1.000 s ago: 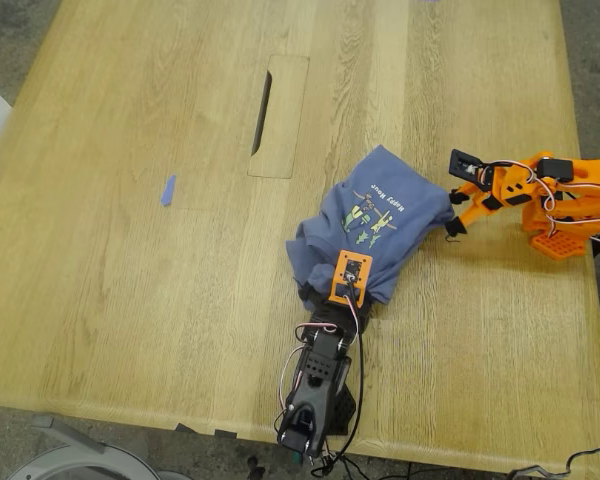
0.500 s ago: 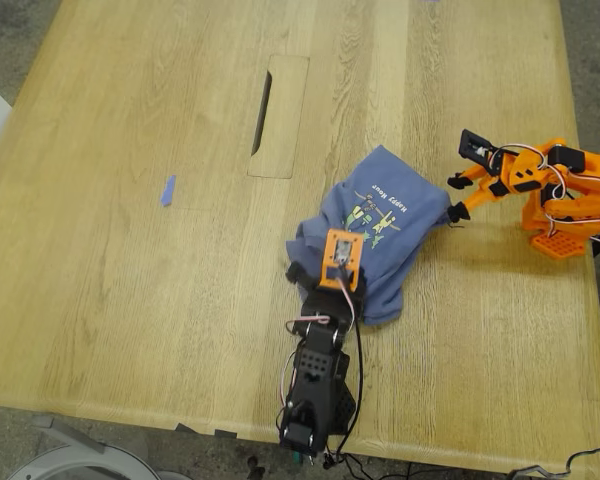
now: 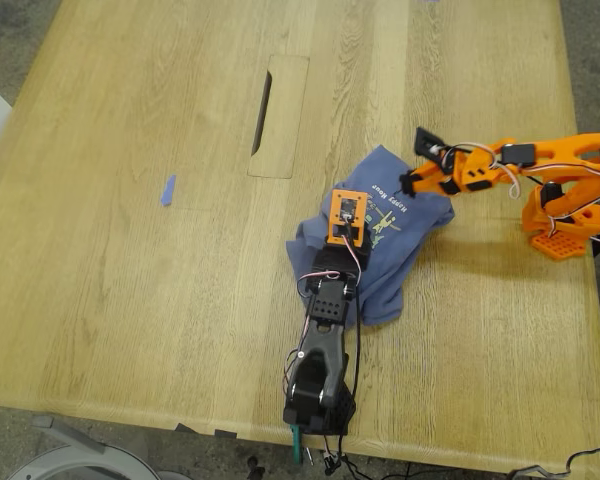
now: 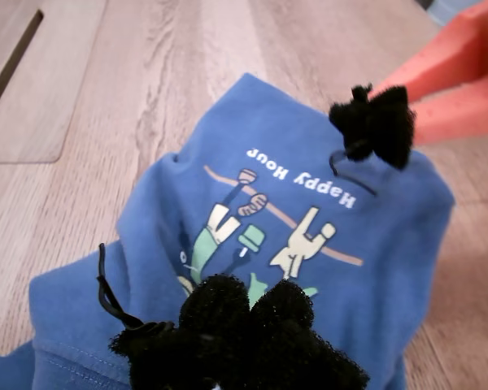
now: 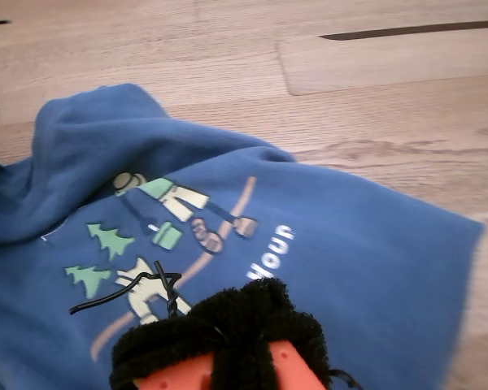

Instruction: Fold a T-shirt

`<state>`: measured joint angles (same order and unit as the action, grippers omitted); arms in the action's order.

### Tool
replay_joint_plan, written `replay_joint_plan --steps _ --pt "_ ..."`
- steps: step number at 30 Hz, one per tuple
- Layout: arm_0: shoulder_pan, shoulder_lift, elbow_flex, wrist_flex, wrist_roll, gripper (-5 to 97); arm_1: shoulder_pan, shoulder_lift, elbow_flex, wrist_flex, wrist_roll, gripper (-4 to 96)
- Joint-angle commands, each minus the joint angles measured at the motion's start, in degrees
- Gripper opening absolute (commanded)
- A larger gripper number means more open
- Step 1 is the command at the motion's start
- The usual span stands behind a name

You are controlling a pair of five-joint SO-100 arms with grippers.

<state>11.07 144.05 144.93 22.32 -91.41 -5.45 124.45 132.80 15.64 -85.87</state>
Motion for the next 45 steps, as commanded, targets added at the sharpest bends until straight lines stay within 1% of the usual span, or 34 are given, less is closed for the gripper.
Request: replay_joint_plan --steps 1,4,7,10,14,18,22,26,31,35,38,41,45 --pt "-0.35 -0.70 0.00 -4.04 -0.62 0 -2.11 -2.99 -3.08 -3.96 0.44 0.0" --pt "-0.79 -2.37 2.46 -4.92 -1.23 0 -3.34 -4.04 0.62 -8.00 1.05 0.0" --pt "-1.85 -7.12 4.48 -8.96 -2.02 0 -3.25 -3.78 5.54 -11.87 1.49 0.0" --pt "-3.08 -15.91 3.69 -15.82 -2.64 0 -2.55 -2.72 10.28 -14.85 1.58 0.0" --pt "-5.54 -29.71 -1.85 -24.08 -2.99 0 -2.20 -0.09 16.17 -17.31 1.85 0.0" --pt "-9.49 -40.69 -9.76 -27.60 -2.99 0 -1.49 6.94 23.91 -17.14 2.02 0.0" --pt "-14.50 -45.88 -14.85 -28.92 -2.99 0 1.23 18.98 32.87 -12.57 2.02 0.0" --pt "-19.51 -46.14 -16.70 -28.65 -2.90 0 3.87 32.08 39.29 -5.10 2.02 0.0" --pt "-24.79 -43.07 -16.00 -25.93 -3.08 0 5.98 47.20 44.30 5.54 2.02 0.0" --pt "-28.21 -40.25 -13.97 -22.06 -2.99 0 7.47 58.01 45.62 15.64 2.02 0.0" --pt "-29.00 -38.50 -13.18 -19.69 -2.99 1 9.67 64.42 45.09 22.50 2.11 0.0" --pt "-27.42 -35.77 -13.54 -18.63 -3.43 1 11.78 66.97 42.19 26.81 2.11 0.0" --pt "-22.85 -29.71 -15.21 -13.01 -3.43 0 13.62 62.40 35.07 27.95 2.11 0.0"
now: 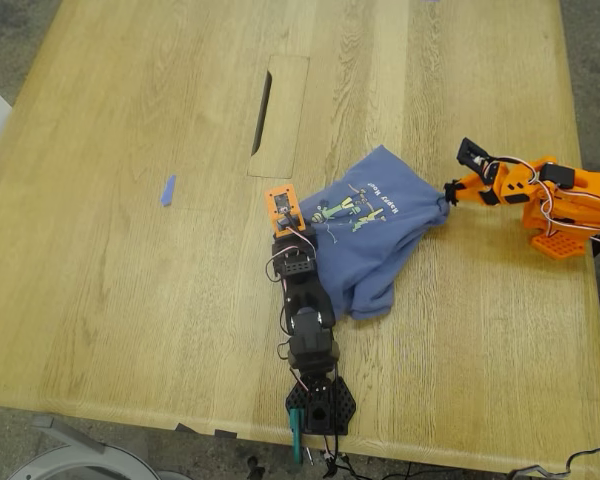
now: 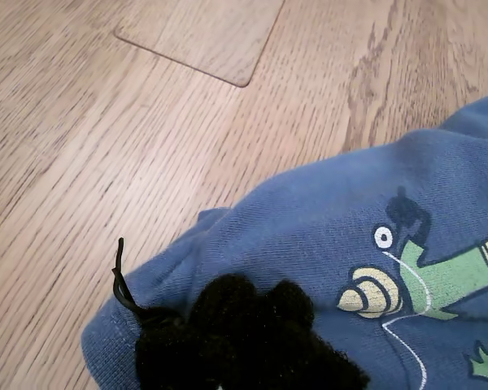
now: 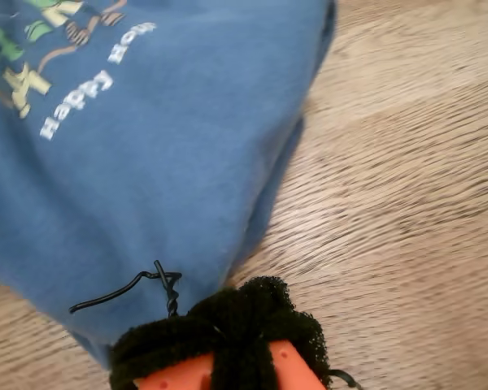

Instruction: Fold a T-shirt

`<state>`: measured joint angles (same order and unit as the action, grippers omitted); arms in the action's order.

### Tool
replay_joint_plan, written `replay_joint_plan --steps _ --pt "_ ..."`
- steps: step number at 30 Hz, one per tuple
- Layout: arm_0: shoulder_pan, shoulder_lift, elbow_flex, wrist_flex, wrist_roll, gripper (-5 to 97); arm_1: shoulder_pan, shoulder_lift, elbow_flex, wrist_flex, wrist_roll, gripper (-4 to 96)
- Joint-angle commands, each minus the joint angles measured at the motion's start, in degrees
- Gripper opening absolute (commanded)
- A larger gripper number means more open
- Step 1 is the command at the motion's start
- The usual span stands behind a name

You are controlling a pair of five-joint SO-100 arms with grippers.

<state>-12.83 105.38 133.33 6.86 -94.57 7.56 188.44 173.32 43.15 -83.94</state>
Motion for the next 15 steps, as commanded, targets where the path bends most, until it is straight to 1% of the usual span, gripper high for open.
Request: replay_joint_plan --steps 1,4,8,12,15 --pt "2.20 10.81 -3.69 4.31 -0.18 1 1.05 -3.60 -7.47 0.00 0.09 0.0" --pt "5.36 16.44 -3.52 9.23 0.18 1 1.49 -11.51 -14.06 -2.90 -0.18 0.0" --pt "10.11 21.71 -3.96 13.10 0.35 1 -1.32 -24.61 -21.97 -9.76 -0.62 0.0" --pt "15.12 23.38 -3.43 14.15 0.44 0 -5.71 -40.52 -27.77 -20.74 -0.88 0.0" --pt "17.23 23.12 0.18 12.92 0.35 0 -8.44 -53.17 -31.46 -29.36 -0.97 0.0"
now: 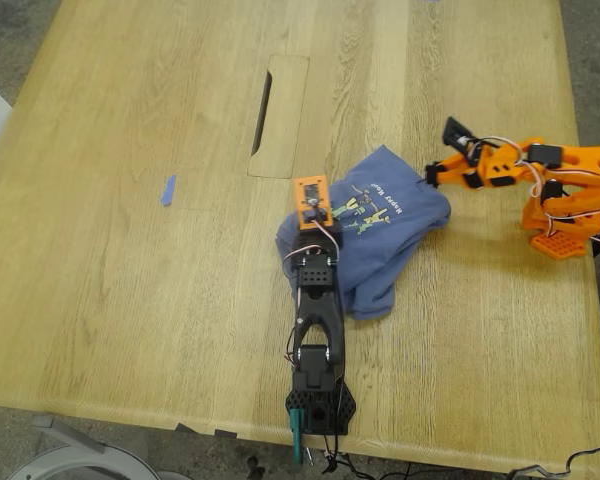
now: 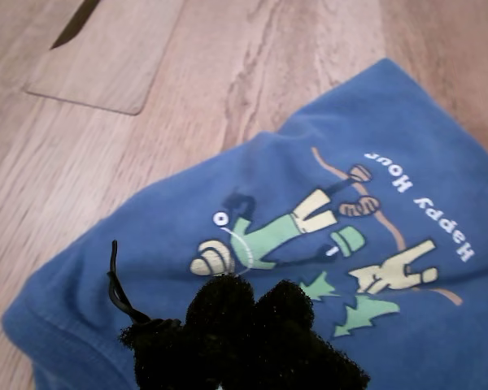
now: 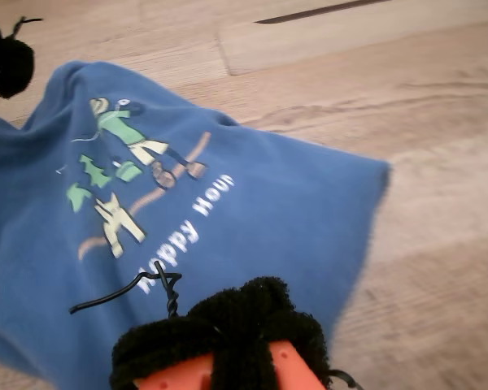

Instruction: Fold a T-shirt

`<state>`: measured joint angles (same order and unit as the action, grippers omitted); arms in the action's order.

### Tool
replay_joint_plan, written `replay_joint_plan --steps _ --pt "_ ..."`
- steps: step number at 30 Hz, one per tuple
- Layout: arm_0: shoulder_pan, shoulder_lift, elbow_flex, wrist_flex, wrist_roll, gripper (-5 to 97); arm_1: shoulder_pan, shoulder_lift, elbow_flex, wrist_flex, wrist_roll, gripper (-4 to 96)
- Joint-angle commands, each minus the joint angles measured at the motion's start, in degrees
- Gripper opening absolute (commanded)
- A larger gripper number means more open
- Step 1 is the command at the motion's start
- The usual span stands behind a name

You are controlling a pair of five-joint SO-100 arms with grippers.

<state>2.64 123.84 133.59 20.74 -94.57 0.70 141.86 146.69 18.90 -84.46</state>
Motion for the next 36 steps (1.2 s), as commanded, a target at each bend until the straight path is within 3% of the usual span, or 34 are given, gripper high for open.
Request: replay_joint_plan --steps 1,6,13,27,36 --pt "1.85 4.57 1.93 -2.37 0.35 0 -2.37 -10.37 -5.98 -7.47 -0.35 0.0" --pt "-2.46 4.48 12.74 -9.32 0.44 0 -5.62 -22.50 -8.17 -15.38 0.26 0.0" --pt "-12.04 3.43 15.82 -11.60 0.62 0 -8.00 -23.20 -2.29 -17.14 0.79 0.0" --pt "-22.59 -4.39 8.17 -12.48 0.35 0 -4.22 0.79 19.07 -12.30 0.70 0.0" --pt "-20.92 -0.97 4.83 -7.82 0.70 0 4.48 17.58 16.52 9.05 0.18 0.0"
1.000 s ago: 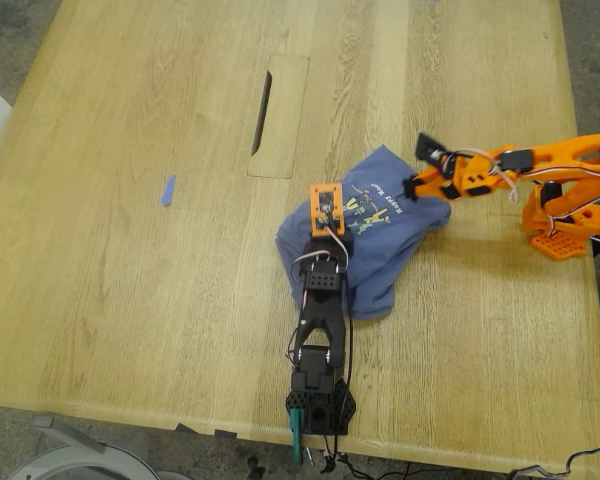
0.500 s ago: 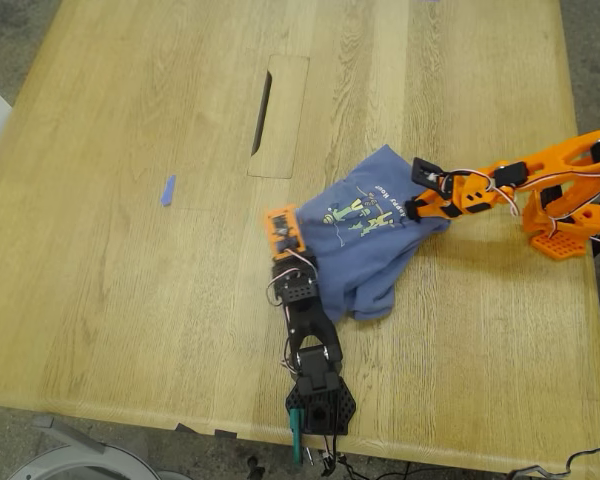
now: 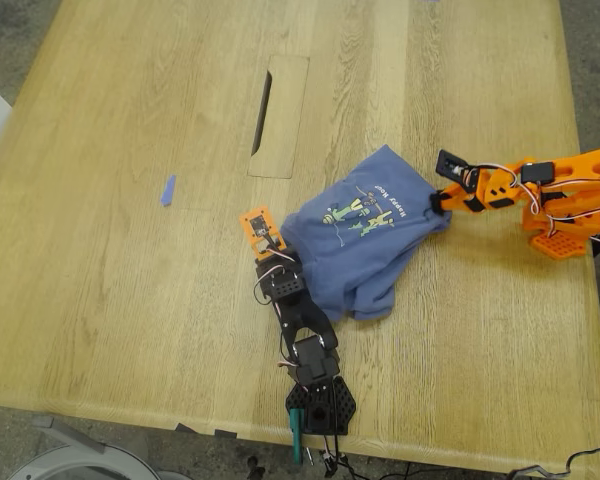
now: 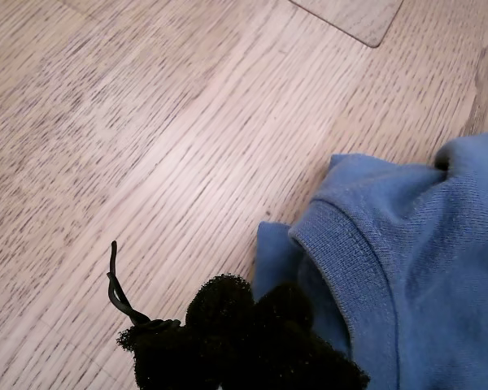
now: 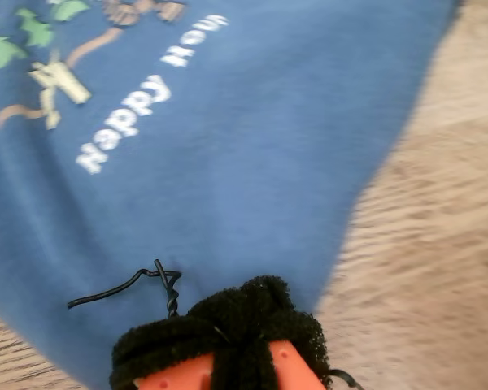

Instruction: Fold a T-shirt

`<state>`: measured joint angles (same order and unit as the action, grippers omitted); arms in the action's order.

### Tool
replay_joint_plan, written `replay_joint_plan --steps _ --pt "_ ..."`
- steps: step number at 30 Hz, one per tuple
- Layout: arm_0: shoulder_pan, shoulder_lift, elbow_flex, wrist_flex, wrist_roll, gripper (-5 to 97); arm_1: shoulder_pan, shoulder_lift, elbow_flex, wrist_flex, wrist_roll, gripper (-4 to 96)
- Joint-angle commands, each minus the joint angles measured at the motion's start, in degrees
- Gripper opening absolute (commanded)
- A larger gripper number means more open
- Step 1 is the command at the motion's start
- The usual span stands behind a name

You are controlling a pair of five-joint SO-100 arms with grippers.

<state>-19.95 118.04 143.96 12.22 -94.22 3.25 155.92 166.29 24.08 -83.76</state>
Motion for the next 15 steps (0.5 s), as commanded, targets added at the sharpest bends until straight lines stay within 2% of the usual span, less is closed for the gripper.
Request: replay_joint_plan --steps 1,8,15 --pt "2.64 5.80 -5.45 1.05 0.35 0 3.08 5.36 -2.64 5.10 -0.62 0.0" --pt "10.63 17.40 2.99 1.32 1.23 0 11.25 10.37 -2.46 5.45 -0.97 0.0" --pt "8.17 34.89 15.38 6.59 2.29 0 18.02 13.27 -2.11 6.77 -1.49 0.0"
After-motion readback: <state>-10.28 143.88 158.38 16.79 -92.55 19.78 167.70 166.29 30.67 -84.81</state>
